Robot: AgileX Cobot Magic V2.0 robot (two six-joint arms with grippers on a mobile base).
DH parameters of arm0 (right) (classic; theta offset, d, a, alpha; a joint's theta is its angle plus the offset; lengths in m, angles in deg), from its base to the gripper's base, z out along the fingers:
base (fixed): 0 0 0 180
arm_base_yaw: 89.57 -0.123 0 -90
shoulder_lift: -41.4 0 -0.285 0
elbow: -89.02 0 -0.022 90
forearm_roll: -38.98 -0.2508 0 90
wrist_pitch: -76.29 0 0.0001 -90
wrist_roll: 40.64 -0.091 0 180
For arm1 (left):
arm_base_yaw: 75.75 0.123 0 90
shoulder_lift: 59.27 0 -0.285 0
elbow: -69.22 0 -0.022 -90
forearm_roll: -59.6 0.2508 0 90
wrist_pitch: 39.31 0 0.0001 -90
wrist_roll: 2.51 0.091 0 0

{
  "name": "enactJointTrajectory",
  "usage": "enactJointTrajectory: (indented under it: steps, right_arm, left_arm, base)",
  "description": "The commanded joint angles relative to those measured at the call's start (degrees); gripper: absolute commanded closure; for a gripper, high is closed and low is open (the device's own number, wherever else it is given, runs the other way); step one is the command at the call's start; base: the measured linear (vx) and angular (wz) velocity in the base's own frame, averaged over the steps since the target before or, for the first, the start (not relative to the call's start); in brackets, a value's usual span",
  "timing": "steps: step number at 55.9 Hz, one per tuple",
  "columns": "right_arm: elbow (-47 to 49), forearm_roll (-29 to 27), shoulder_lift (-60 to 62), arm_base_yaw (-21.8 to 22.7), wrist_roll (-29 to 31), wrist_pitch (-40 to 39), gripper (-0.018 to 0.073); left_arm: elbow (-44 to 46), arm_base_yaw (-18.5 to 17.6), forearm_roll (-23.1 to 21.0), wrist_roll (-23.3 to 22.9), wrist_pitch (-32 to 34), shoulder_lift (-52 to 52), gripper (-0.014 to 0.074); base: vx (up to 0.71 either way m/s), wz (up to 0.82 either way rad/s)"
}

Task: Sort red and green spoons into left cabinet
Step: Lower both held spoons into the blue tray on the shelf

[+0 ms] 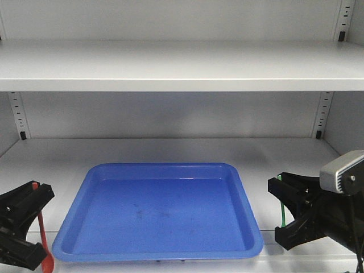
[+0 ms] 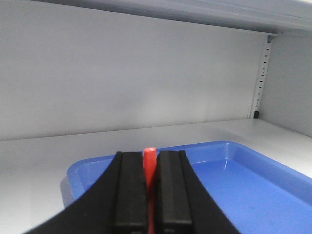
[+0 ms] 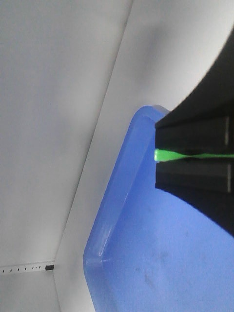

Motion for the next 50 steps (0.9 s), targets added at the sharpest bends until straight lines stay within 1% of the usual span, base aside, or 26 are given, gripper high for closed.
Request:
enactJointTrajectory:
  steps: [1, 25, 34, 37, 42, 45, 50]
  right_arm:
    - [1.73, -1.34, 1.46, 0.21, -0.10, -3.09, 0.0565]
    - [1.73, -1.34, 1.46, 0.21, -0.10, -3.26, 0.0565]
    - [1.73, -1.38, 1.46, 0.21, -0.05, -3.87, 0.0565]
    - [1.84, -1.38, 1.46, 0.21, -0.05, -4.81, 0.0565]
    - [2.51, -1.37, 1.46, 0.21, -0.13, -7.47, 0.0564]
    - [3.60, -1.27, 1.46, 0.05, -0.99, -7.32, 0.0563]
    - [6.25, -1.32, 1.03, -0.97, -2.46, -5.15, 0.0562]
  left_arm:
    - [1.62, 0.07, -1.18, -0.30, 5.05, 1.08, 0.0524]
    - [1.69, 0.07, -1.18, -0.30, 5.57, 1.08, 0.0524]
    - [1.76, 0.07, -1.21, -0.25, 12.83, 1.08, 0.0524]
    - [1.89, 0.07, -1.21, -0.88, 13.73, 1.08, 0.0524]
    - [2.98, -0.23, -1.16, -6.50, 11.45, 1.08, 0.0524]
    - [4.40, -0.23, -1.10, -7.76, 9.30, 1.08, 0.0524]
    - [8.56, -0.23, -0.31, -8.01, 6.03, 0.46, 0.0524]
  base:
    - [0.00, 0.00]
    - [0.00, 0.00]
    - [0.00, 0.00]
    - [0.00, 0.00]
    - [0.00, 0.00]
    - [0.00, 0.00]
    - [0.00, 0.00]
